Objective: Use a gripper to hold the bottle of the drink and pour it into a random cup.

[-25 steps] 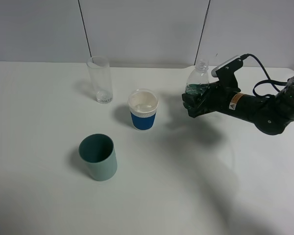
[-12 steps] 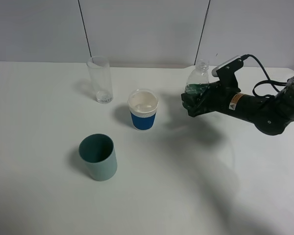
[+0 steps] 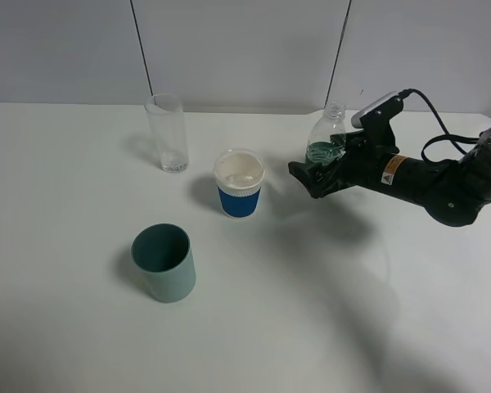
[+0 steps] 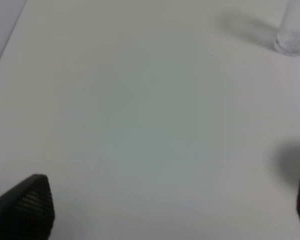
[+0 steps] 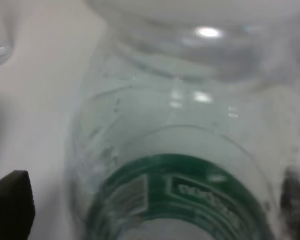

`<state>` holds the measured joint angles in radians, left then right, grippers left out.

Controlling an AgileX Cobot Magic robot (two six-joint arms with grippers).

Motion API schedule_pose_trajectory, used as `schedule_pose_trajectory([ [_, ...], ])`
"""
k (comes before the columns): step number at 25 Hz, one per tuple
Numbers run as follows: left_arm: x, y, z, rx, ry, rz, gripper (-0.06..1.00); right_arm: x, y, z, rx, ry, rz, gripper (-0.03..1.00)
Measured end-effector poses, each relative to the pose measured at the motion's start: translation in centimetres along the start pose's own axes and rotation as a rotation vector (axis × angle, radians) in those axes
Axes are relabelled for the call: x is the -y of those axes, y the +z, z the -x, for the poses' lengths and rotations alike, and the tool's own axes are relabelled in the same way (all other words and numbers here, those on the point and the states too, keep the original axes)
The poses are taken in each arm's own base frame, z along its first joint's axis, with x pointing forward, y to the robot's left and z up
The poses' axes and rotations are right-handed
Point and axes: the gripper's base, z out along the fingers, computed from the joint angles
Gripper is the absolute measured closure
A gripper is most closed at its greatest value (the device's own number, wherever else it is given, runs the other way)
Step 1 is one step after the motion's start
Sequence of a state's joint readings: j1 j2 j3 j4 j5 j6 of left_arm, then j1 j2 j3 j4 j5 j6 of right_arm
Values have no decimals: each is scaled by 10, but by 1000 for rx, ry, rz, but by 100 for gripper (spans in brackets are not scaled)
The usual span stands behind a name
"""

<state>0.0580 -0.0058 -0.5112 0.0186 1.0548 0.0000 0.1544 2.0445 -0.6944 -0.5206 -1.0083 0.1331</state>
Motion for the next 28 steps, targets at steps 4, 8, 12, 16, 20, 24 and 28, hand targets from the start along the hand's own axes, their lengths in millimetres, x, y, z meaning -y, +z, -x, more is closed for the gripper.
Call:
schedule_pose_trajectory([
  [4,0,0,0,0,1,2,-4,-1,-5,19,47,-26,14,-2],
  [8,0,0,0,0,1,2,-4,-1,-15,46,88,-51,-5,-2],
  [12,0,0,0,0,1,2,-4,-2,-30,77,144,-105,-17,-2],
  [16,0,0,0,0,1,1,-4,-4,-46,106,206,-147,-47,-2],
  [20,0,0,0,0,1,1,-4,-2,-66,131,237,-145,-121,-2],
  [24,0,0,0,0,1,1,-4,-1,-90,155,240,-174,-215,-2],
  [28,0,0,0,0,1,1,-4,-3,-120,174,211,-238,-310,-2],
])
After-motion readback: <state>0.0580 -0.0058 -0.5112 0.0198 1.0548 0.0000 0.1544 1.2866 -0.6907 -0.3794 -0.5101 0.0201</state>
